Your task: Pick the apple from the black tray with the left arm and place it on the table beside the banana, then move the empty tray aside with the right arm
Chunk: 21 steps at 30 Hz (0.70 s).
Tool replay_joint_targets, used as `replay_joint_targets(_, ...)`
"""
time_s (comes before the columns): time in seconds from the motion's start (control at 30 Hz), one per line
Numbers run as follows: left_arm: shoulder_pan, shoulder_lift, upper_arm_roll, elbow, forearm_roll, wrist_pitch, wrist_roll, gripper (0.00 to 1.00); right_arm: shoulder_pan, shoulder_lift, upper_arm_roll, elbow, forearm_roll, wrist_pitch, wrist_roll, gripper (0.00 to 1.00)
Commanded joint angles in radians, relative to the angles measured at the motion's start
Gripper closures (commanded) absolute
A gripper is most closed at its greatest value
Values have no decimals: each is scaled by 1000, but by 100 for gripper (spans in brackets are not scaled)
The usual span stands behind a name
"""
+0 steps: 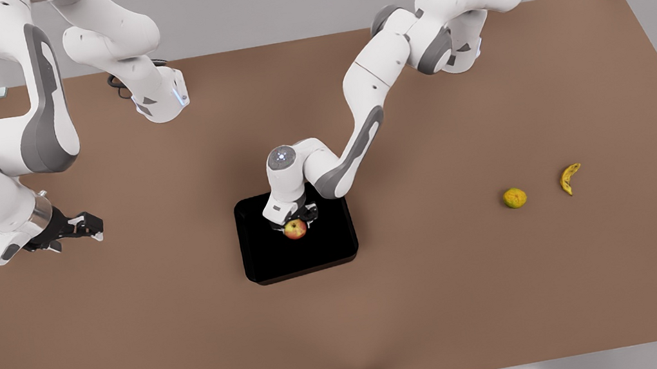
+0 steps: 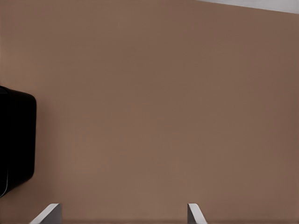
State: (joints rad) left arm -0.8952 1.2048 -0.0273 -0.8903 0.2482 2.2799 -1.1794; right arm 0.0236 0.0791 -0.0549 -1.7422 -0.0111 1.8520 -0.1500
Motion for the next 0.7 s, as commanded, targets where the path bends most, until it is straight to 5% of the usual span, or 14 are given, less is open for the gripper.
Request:
replay_joint_targets(0.0,-2,-4,1,1,0,3,-39,31,-1,-1,0,0,0,0,-3,0)
replay_joint_targets(0.2,38,-192,-17,1,-87,-316,41,37,1,-1,0,1,0,0,-2,0)
replay_joint_targets(0.4,507,-294,-32,-4,-219,-548,454,37,317,156,0,291,0,-212,438,0)
replay_joint_targets(0.5,671,-234,-28,-15,-213,-478,721,37,464,205,0,337,3,-209,638,0)
replay_joint_targets(0.67,634,-131,-28,-52,-185,-385,707,33,506,232,10,340,8,-197,662,0)
